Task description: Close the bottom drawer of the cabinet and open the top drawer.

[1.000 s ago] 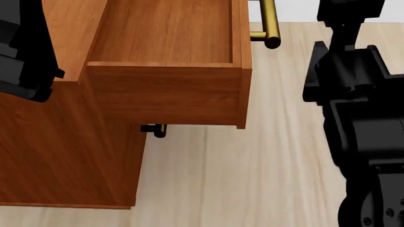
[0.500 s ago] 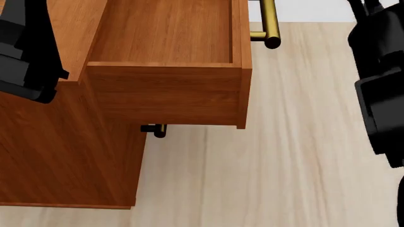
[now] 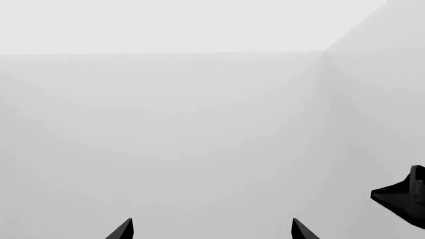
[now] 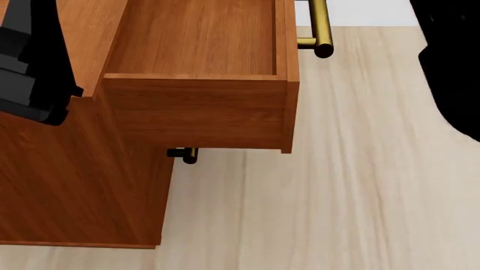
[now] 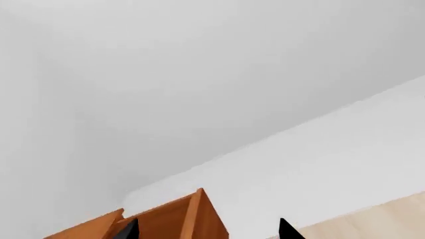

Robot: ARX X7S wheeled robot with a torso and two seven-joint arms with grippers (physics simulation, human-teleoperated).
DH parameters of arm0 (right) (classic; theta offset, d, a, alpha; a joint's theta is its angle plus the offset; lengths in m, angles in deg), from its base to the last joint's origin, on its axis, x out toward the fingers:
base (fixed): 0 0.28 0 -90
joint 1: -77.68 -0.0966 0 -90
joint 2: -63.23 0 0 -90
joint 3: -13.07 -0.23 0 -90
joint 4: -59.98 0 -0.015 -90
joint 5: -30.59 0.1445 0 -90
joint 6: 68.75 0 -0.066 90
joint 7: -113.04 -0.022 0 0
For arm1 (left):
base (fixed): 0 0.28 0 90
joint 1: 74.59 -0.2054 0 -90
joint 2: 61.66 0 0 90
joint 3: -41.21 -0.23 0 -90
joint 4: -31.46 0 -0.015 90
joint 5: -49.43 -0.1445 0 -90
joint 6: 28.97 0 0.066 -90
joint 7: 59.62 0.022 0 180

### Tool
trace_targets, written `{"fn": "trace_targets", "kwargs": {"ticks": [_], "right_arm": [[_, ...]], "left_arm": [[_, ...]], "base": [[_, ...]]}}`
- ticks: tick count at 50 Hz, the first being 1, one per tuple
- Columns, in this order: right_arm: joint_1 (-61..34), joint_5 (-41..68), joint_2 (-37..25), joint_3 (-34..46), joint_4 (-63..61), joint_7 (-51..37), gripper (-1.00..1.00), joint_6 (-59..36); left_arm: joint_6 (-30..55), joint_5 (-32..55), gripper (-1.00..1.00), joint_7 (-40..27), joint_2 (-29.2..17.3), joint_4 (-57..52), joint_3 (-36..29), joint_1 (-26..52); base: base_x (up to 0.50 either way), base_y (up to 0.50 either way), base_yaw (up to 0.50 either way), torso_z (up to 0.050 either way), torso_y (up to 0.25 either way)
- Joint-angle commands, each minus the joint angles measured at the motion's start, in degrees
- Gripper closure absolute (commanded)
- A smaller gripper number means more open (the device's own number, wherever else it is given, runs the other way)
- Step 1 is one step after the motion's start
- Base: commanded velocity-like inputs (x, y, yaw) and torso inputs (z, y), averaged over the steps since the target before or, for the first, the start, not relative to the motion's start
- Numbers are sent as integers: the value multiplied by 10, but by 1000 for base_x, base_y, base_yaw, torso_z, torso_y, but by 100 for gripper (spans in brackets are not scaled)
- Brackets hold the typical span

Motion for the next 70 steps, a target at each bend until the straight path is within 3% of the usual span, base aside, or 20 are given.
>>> {"fn": "trace_targets", "kwargs": {"ticks": [1, 18, 37, 55, 70], "right_arm": [[-94, -33, 30, 53, 58, 29, -100, -132], [-200, -91, 114, 120, 171, 110, -100, -259], [-314, -193, 236, 212, 346, 264, -100, -357], [-334, -293, 345, 299, 494, 428, -100, -362], [-331, -337, 402, 335, 559, 495, -100, -350]], "left_arm": [[-5, 2, -100, -2, -2, -2, 2, -5], [-11, 6, -100, -3, -10, -6, 7, -13], [-20, -2, -100, -1, -8, 2, -2, -14], [-24, 1, -100, -6, -11, 0, 0, -20], [-44, -1, -100, -2, -15, 7, 6, -36]], "base": [[0, 0, 0, 0, 0], [0, 0, 0, 0, 0], [0, 0, 0, 0, 0], [0, 0, 0, 0, 0], [0, 0, 0, 0, 0]]}}
